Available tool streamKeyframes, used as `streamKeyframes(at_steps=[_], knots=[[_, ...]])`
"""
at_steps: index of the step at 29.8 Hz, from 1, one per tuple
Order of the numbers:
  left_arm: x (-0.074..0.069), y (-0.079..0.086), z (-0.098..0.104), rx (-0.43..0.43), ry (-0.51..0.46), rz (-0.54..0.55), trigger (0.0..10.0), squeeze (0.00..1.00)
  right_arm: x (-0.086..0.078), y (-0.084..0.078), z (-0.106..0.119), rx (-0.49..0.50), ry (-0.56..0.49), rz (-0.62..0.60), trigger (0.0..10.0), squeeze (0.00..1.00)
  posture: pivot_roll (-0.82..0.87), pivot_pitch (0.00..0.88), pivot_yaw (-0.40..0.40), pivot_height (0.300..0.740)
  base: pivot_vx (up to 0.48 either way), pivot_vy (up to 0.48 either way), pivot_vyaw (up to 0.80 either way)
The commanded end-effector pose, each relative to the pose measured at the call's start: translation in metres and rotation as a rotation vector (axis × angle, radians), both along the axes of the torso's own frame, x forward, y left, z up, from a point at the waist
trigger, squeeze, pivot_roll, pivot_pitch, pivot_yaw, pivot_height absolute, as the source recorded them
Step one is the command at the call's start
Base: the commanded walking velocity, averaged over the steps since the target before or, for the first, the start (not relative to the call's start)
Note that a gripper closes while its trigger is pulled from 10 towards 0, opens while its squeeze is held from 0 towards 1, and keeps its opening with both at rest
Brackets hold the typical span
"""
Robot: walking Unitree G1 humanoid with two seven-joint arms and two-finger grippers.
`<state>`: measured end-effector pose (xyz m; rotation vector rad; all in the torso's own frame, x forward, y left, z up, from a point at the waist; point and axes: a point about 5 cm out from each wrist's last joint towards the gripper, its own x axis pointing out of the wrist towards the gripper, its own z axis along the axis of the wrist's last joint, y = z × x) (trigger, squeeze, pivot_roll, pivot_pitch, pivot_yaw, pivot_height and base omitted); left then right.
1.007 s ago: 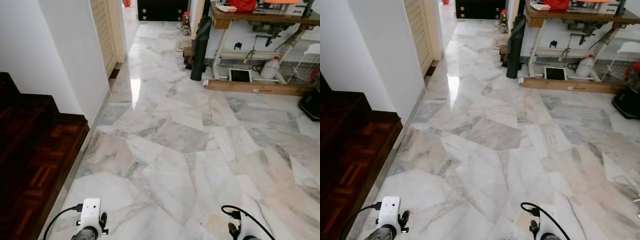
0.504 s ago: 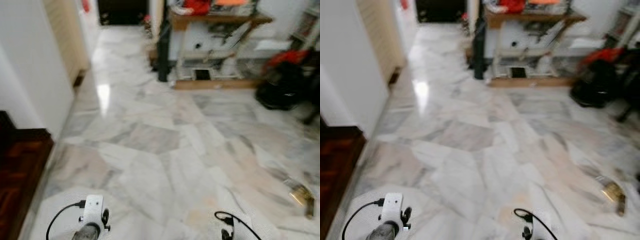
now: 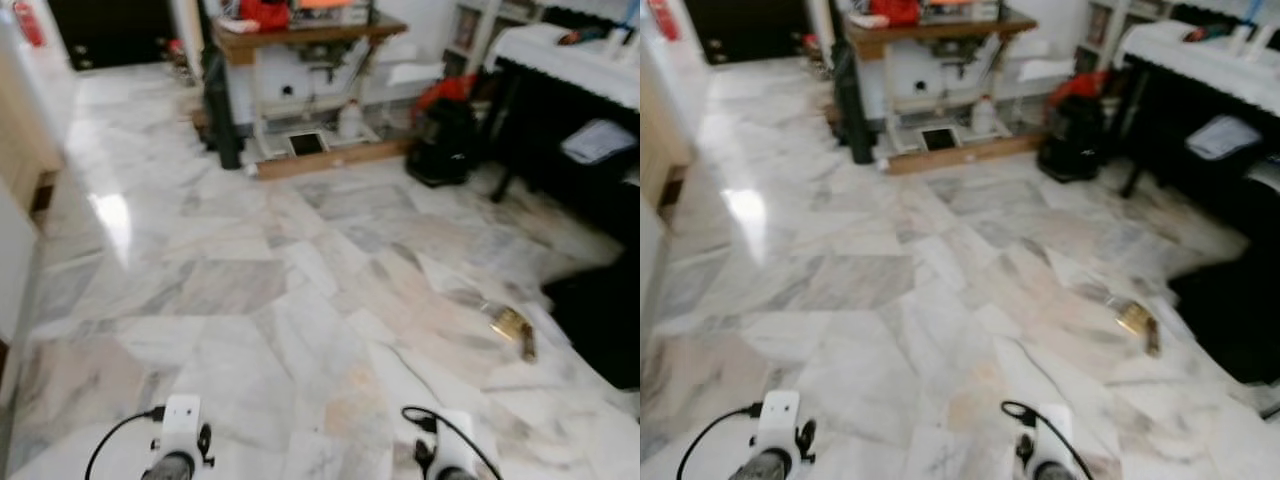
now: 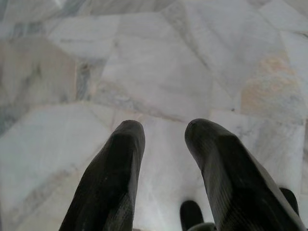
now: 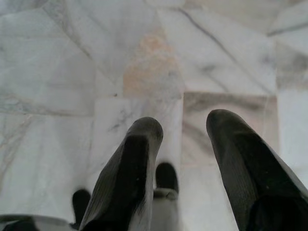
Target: Sweep floor
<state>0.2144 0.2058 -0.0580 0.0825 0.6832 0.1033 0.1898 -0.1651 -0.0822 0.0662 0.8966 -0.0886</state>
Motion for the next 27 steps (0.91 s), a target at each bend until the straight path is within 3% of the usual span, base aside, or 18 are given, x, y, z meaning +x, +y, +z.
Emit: streamKeyframes(at_steps=[1,7,10,18,27], knots=[[-0.001,0.000,-0.001,0.001,0.007,-0.003,10.0,0.00,0.001,-0.003,0.001,-0.014,0.002,-0.002,10.0,0.00,-0.03,0.000,0.018,0.740,0.000,0.000,-0.78],[-0.001,-0.001,-0.001,0.013,0.010,-0.019,10.0,0.00,0.002,-0.009,0.002,-0.021,-0.002,-0.007,10.0,0.00,-0.03,0.000,0.018,0.740,0.000,-0.080,-0.78],[-0.001,-0.001,-0.001,0.004,0.007,-0.005,10.0,0.00,0.001,-0.016,0.002,-0.027,-0.003,-0.012,10.0,0.00,-0.03,0.000,0.018,0.740,0.000,-0.480,-0.78],[-0.001,-0.002,-0.001,0.013,0.004,-0.018,10.0,0.00,-0.001,-0.040,0.004,-0.045,-0.005,-0.022,10.0,0.00,-0.03,0.000,0.013,0.740,0.000,-0.043,-0.78],[-0.002,-0.003,-0.001,0.019,0.002,-0.020,10.0,0.00,-0.004,-0.042,0.003,-0.045,0.004,-0.019,10.0,0.00,-0.03,0.000,0.013,0.740,0.000,-0.214,-0.78]])
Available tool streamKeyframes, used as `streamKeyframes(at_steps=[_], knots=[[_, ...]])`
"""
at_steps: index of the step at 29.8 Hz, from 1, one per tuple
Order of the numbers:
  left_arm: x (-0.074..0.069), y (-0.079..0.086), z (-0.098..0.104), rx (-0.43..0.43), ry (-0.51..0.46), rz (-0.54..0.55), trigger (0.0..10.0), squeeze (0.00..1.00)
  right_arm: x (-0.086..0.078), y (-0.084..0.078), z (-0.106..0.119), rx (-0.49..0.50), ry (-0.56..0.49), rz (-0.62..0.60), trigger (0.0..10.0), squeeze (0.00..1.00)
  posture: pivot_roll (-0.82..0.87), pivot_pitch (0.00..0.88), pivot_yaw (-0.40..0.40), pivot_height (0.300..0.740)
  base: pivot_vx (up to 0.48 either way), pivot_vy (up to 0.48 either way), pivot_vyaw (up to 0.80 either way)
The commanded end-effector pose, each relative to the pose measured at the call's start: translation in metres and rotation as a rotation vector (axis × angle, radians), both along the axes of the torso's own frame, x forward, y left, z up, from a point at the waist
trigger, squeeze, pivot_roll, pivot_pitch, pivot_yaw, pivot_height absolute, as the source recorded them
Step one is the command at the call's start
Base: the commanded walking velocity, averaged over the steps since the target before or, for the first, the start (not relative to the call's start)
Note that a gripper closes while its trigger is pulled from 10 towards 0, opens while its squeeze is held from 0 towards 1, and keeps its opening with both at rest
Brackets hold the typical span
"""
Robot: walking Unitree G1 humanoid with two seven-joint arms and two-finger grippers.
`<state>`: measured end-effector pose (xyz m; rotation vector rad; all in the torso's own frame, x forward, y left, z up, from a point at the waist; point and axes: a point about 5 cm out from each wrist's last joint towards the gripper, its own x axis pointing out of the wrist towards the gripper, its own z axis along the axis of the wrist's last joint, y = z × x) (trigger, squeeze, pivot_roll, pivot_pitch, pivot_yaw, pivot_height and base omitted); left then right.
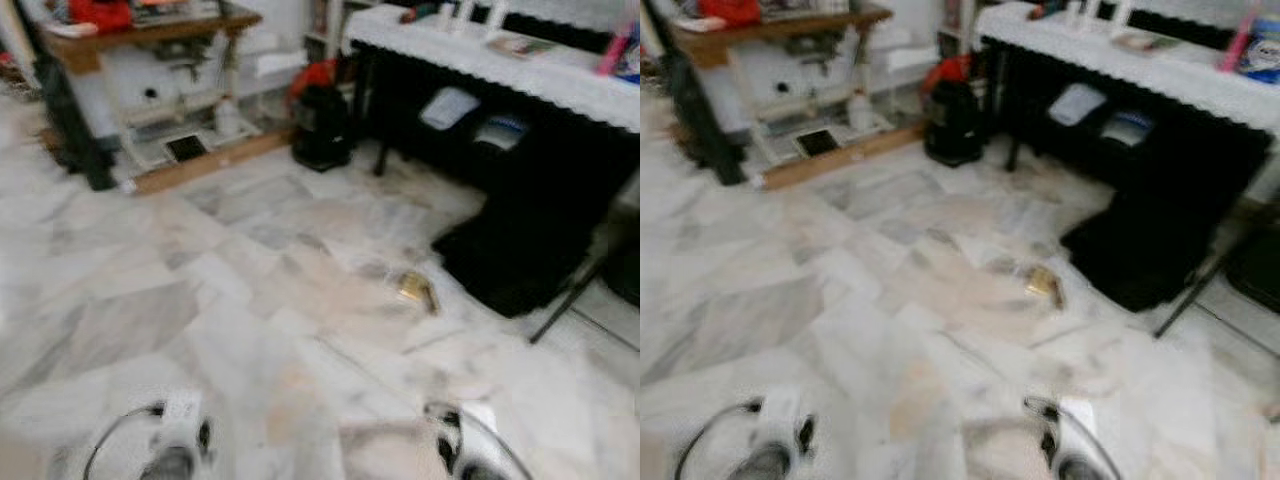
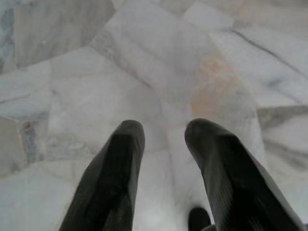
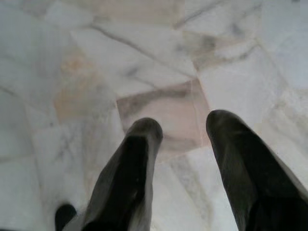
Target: Sweep floor
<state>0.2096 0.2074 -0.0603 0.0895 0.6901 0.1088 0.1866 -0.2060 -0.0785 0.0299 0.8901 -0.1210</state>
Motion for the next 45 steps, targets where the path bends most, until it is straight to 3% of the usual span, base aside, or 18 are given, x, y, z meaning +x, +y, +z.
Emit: streamKeyframes(at_steps=[1,9,16,30,38,43,45], knots=[[0.003,-0.004,0.001,0.018,-0.005,-0.029,10.0,0.00,-0.001,0.000,-0.001,0.001,0.010,-0.006,10.0,0.00,-0.03,0.000,0.013,0.740,0.000,-0.480,-0.78],[0.003,-0.005,0.002,0.014,-0.014,-0.031,10.0,0.00,-0.006,0.013,-0.005,0.011,0.027,0.001,10.0,0.00,-0.03,0.000,0.016,0.740,0.000,-0.258,-0.78],[0.004,-0.006,0.002,-0.004,-0.024,-0.014,10.0,0.00,-0.006,0.013,-0.005,0.010,0.025,0.000,10.0,0.00,-0.04,0.000,0.016,0.740,0.000,-0.251,-0.78],[0.006,-0.006,0.003,0.000,-0.025,-0.019,10.0,0.00,-0.002,-0.006,0.000,-0.003,0.014,-0.013,10.0,0.00,-0.04,0.000,0.012,0.740,0.000,0.000,-0.68],[0.006,-0.007,0.003,0.001,-0.026,-0.022,10.0,0.00,-0.002,-0.005,0.000,0.001,0.004,-0.009,10.0,0.00,-0.04,0.000,0.013,0.740,0.000,-0.480,-0.36],[0.006,-0.007,0.003,0.001,-0.027,-0.026,10.0,0.00,-0.004,0.006,-0.003,0.016,0.006,0.004,10.0,0.00,-0.04,0.000,0.014,0.740,0.000,-0.480,0.00],[0.007,-0.007,0.003,0.002,-0.028,-0.029,10.0,0.00,-0.006,0.025,-0.006,0.031,0.011,0.019,10.0,0.00,-0.04,0.000,0.015,0.740,0.000,-0.480,0.00]])
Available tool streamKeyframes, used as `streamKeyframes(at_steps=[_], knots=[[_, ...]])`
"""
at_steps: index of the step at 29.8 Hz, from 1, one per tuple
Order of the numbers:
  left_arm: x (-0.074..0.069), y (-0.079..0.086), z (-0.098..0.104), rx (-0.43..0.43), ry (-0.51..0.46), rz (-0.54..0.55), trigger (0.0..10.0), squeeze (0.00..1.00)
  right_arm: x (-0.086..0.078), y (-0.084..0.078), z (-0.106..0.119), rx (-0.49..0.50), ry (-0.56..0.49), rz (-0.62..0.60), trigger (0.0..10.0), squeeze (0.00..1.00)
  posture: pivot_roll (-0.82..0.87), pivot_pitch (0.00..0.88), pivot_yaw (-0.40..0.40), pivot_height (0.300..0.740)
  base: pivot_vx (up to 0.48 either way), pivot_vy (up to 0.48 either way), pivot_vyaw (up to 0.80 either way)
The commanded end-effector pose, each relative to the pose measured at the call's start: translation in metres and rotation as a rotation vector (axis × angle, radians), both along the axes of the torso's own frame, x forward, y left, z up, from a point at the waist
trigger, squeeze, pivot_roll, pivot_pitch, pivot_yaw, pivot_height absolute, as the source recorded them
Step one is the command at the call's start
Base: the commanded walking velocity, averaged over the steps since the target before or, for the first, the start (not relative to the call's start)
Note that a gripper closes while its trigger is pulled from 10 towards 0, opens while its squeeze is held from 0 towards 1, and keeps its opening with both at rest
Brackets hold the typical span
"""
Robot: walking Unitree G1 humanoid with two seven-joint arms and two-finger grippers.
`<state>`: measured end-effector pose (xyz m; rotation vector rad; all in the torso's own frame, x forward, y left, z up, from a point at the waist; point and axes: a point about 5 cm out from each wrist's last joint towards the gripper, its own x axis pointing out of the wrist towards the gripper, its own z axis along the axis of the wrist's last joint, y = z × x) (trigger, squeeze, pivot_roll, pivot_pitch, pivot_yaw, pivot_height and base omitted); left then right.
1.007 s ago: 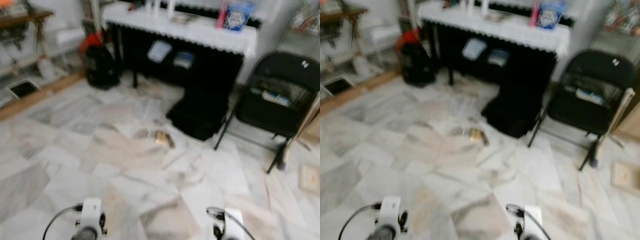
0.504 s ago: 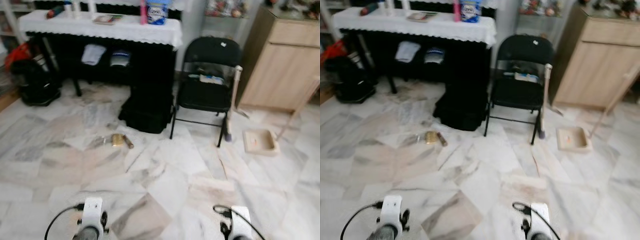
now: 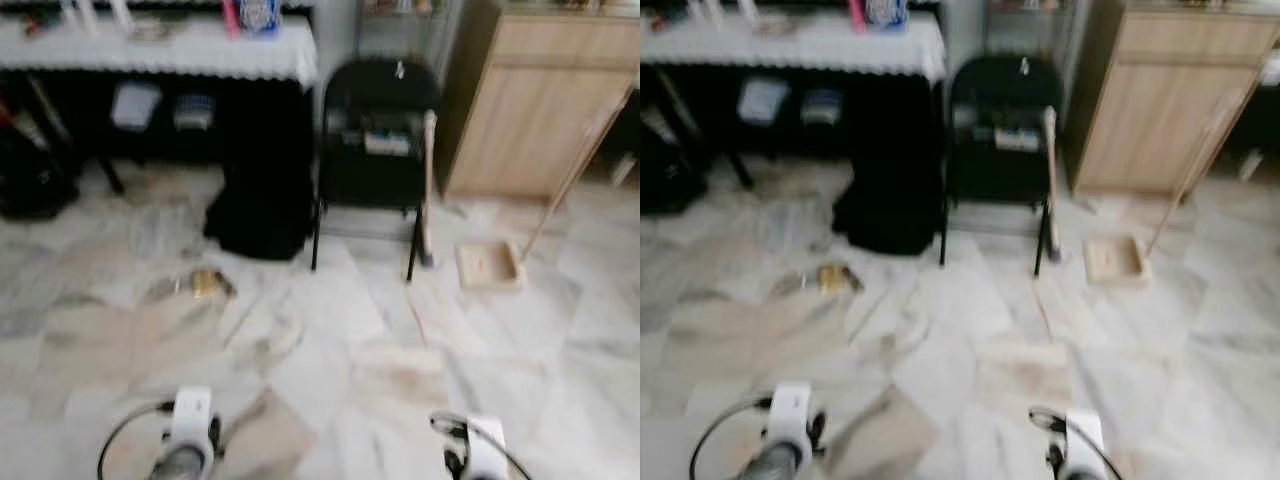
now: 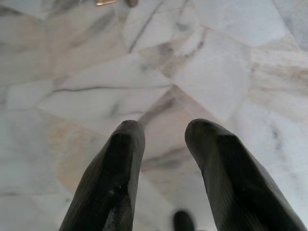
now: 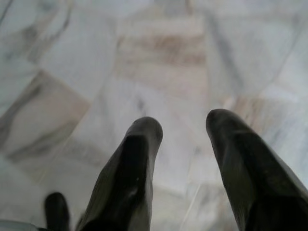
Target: Sweep floor
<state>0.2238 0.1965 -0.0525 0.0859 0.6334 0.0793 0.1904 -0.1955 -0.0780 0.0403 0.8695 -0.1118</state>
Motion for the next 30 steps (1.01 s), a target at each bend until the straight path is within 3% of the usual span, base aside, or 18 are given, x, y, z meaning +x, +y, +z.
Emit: streamKeyframes(at_steps=[1,5,12,18,24,30], knots=[[-0.007,0.004,-0.004,0.014,0.027,0.000,10.0,0.00,-0.010,0.021,-0.008,0.023,0.034,0.021,10.0,0.00,-0.04,0.000,0.015,0.740,0.000,-0.480,0.00],[-0.007,0.005,-0.004,0.018,0.026,-0.008,10.0,0.00,-0.012,0.042,-0.010,0.036,0.039,0.038,10.0,0.00,-0.04,0.000,0.019,0.740,0.000,-0.480,0.00],[-0.006,0.004,-0.004,0.018,0.025,-0.013,10.0,0.00,-0.014,0.049,-0.011,0.039,0.044,0.044,10.0,0.00,-0.04,0.000,0.020,0.740,0.000,-0.480,0.00],[-0.006,0.003,-0.003,0.016,0.025,-0.019,10.0,0.00,-0.013,0.032,-0.009,0.030,0.038,0.035,10.0,0.00,-0.04,0.000,0.021,0.740,0.000,-0.480,0.00],[-0.007,0.004,-0.004,0.019,0.030,-0.025,10.0,0.00,-0.011,-0.013,-0.003,0.004,0.034,0.001,10.0,0.00,-0.04,0.000,0.026,0.740,0.000,-0.462,0.00],[-0.008,0.007,-0.004,0.011,0.031,-0.014,10.0,0.00,-0.013,-0.025,-0.002,-0.003,0.039,-0.015,10.0,0.00,-0.05,0.000,0.035,0.740,0.000,-0.062,0.00]])
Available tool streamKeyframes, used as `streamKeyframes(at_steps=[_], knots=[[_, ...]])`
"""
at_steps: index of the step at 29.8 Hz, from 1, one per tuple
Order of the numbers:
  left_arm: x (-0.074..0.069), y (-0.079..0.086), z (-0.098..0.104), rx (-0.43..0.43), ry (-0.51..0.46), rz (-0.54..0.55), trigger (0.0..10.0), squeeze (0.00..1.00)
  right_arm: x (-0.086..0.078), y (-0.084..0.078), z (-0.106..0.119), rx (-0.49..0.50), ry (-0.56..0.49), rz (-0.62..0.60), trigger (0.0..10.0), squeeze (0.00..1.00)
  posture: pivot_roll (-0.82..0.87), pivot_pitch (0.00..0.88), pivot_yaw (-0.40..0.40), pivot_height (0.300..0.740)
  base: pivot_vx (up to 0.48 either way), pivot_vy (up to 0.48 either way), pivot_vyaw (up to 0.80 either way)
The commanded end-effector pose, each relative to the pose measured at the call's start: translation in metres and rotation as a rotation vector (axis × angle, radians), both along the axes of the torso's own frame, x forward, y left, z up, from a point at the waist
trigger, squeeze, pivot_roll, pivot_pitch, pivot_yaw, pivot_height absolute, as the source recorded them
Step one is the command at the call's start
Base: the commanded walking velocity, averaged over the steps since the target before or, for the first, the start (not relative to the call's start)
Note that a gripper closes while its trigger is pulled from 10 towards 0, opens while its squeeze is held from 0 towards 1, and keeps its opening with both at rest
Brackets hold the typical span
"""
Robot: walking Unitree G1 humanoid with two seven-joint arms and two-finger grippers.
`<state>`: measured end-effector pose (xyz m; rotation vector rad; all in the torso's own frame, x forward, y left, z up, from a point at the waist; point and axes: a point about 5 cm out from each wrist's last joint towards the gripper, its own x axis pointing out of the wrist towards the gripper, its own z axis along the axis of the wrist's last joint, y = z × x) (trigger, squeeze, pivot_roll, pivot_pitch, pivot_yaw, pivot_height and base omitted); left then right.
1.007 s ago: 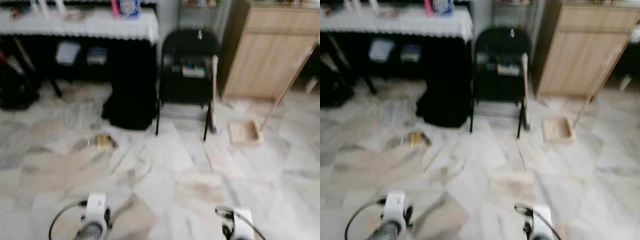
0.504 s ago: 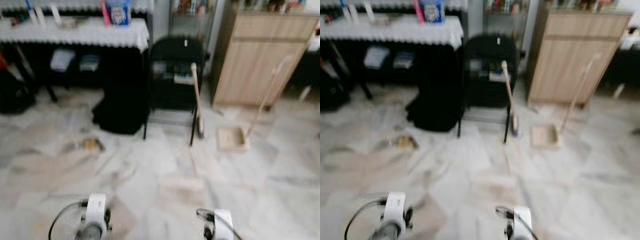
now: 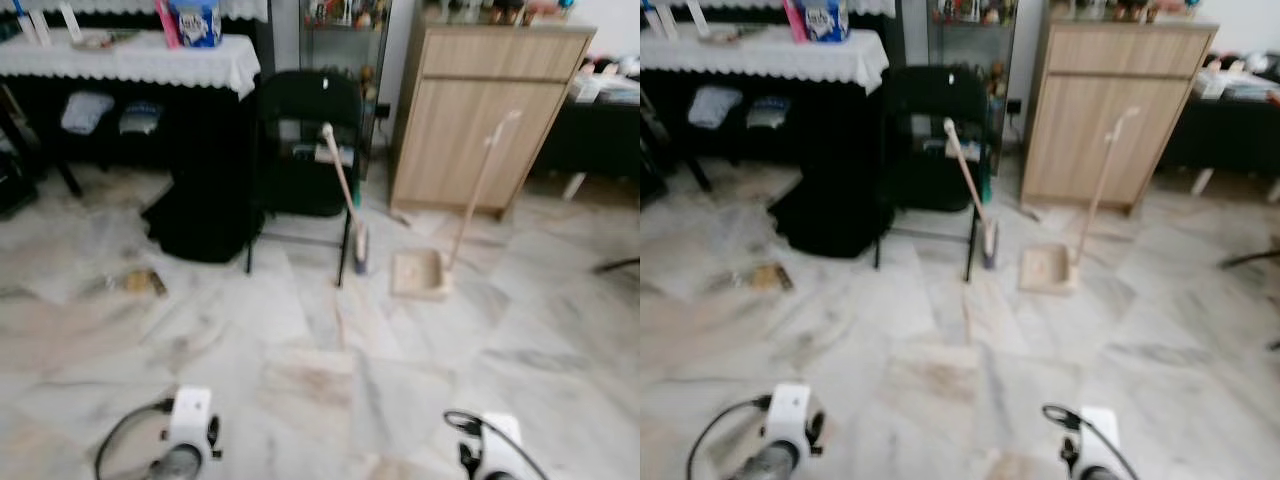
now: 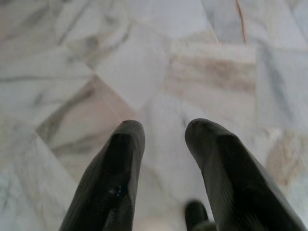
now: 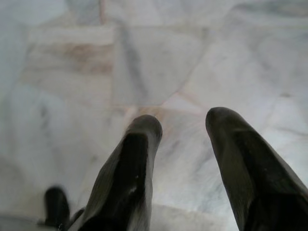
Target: Sweep floor
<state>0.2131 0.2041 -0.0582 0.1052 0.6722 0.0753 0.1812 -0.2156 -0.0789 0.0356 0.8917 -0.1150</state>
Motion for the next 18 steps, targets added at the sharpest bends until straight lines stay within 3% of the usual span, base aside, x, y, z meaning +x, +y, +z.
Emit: streamKeyframes(at_steps=[1,10,12,18], knots=[[0.003,0.000,0.002,-0.005,-0.009,-0.006,10.0,0.00,-0.004,-0.005,-0.001,0.001,0.016,-0.014,10.0,0.00,-0.05,0.000,0.035,0.740,0.000,0.000,0.00],[0.006,0.001,0.004,-0.031,-0.012,-0.030,10.0,0.00,-0.003,0.007,-0.004,0.028,0.025,-0.034,10.0,0.00,-0.07,0.000,0.072,0.740,0.000,0.000,0.00],[0.011,0.000,0.007,-0.037,-0.022,-0.029,10.0,0.00,0.005,0.020,-0.002,0.044,0.013,-0.043,10.0,0.00,-0.07,0.000,0.075,0.740,0.386,0.000,0.00],[0.015,-0.001,0.009,-0.043,-0.031,-0.027,10.0,0.00,0.012,0.024,0.000,0.049,0.000,-0.050,10.0,0.00,-0.07,0.000,0.070,0.740,0.437,0.000,0.00]])
